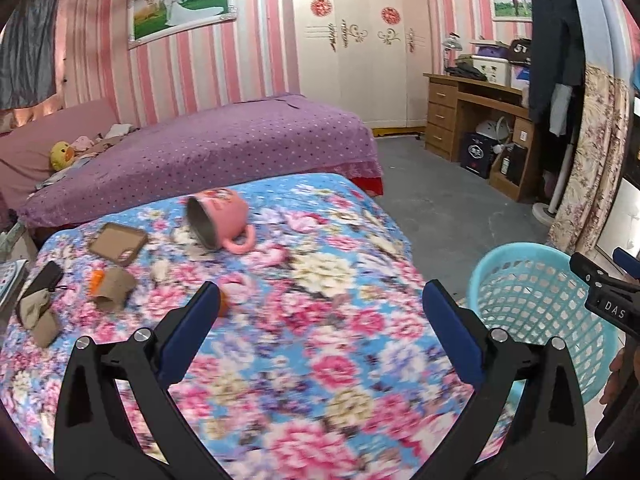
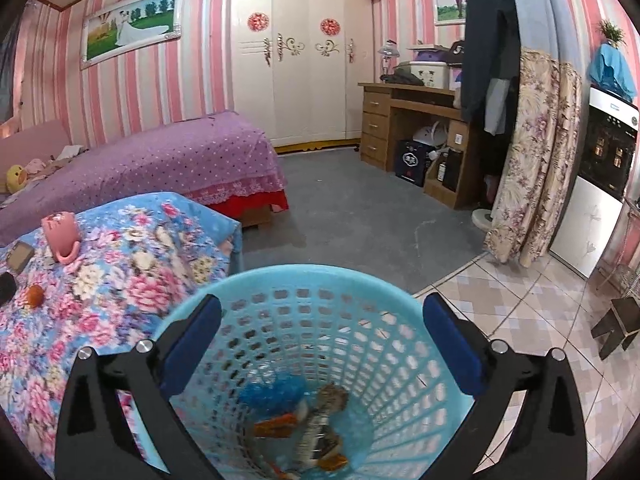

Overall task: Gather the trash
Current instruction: 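Move both grippers back over the bed toward the beige cloth and tangerine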

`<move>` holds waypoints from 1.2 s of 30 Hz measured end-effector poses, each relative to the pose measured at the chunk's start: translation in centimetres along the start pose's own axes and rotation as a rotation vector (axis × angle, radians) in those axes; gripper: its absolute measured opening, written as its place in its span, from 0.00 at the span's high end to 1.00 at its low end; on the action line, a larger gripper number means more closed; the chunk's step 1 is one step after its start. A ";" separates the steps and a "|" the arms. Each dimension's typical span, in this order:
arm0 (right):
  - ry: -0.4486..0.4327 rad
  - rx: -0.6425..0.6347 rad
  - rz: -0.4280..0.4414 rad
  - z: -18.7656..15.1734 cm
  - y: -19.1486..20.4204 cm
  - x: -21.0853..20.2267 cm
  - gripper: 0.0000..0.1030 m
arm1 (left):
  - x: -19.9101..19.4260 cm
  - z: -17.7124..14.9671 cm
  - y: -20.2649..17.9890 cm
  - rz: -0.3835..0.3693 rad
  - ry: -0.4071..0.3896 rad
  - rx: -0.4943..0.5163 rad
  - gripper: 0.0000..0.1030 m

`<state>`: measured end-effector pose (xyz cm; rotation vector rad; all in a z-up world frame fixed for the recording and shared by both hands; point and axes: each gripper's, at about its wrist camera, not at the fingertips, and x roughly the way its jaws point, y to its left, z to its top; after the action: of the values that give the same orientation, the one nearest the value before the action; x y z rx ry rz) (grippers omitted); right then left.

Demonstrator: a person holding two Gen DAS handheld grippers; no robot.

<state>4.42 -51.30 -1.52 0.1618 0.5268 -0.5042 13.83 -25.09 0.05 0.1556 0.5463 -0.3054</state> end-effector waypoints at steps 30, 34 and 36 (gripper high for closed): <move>0.052 -0.183 0.270 -2.4 23.6 -0.5 0.04 | -0.2 -6.9 27.5 0.239 0.145 -0.196 0.05; 0.064 -0.195 0.309 -2.6 25.6 -0.5 0.04 | 0.2 -7.2 30.2 0.276 0.156 -0.209 0.05; 0.069 -0.218 0.322 -2.4 27.0 -0.2 0.04 | 0.4 -7.3 31.6 0.302 0.161 -0.212 0.05</move>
<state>16.70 -27.22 -2.92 0.0533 0.6064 -0.1260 20.92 6.21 -4.29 0.0560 0.7009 0.0604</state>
